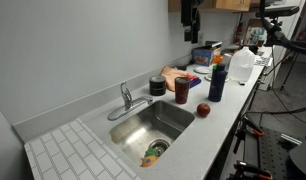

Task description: Push down on tap of the sink.

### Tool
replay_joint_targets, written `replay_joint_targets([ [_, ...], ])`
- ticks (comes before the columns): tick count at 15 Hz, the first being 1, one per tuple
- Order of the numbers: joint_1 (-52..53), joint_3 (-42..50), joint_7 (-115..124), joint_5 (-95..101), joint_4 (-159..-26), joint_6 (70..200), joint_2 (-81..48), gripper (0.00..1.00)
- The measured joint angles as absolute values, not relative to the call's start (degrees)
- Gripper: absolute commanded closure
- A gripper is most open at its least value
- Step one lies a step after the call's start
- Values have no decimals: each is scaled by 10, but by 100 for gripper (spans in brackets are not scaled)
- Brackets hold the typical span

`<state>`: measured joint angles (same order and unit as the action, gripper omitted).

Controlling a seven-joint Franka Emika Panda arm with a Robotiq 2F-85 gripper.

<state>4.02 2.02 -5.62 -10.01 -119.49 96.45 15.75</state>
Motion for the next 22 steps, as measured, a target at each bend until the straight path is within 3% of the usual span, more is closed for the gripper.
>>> replay_joint_targets([
  [14,44,-27,-78,-10,-1063,1070,-66,0],
  [22,44,-33,-77,-4,-1042,1071,-80,0],
])
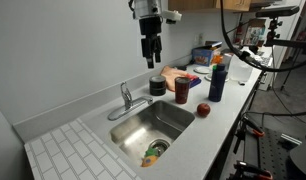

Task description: Push down on tap of the sink.

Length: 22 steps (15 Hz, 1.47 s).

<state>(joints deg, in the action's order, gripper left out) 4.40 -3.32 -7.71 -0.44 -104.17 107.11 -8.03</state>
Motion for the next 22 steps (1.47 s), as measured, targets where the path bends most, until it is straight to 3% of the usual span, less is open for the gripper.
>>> replay_joint_targets([
  [22,23,-18,-86,28,-823,1332,-351,0],
])
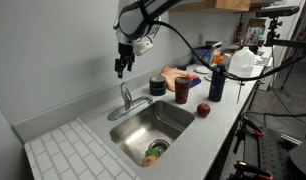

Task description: Push down on tap of the sink.

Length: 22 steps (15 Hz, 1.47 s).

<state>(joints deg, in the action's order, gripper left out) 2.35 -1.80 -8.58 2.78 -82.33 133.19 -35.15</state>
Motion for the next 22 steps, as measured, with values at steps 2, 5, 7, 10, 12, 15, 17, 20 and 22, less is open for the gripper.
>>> replay_joint_targets([
  [2,22,-18,-86,28,-805,1336,-371,0],
  [5,19,-18,-86,28,-790,1336,-389,0],
  [7,16,-18,-86,28,-789,1336,-392,0],
  [10,11,-18,-86,28,-789,1336,-393,0],
  [12,9,-18,-86,26,-793,1335,-393,0],
  [15,8,-20,-86,20,-802,1335,-395,0],
  [17,8,-24,-86,14,-809,1334,-398,0],
  [20,8,-29,-86,6,-821,1334,-399,0],
  [22,8,-29,-85,5,-826,1334,-399,0],
])
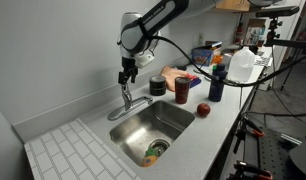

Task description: Push down on tap of the sink.

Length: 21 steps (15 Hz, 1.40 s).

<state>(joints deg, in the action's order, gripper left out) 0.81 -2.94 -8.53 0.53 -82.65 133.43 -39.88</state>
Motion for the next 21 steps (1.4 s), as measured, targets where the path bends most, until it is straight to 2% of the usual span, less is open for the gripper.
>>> replay_joint_targets([
  [21,5,-12,-76,13,-986,1359,-293,0],
])
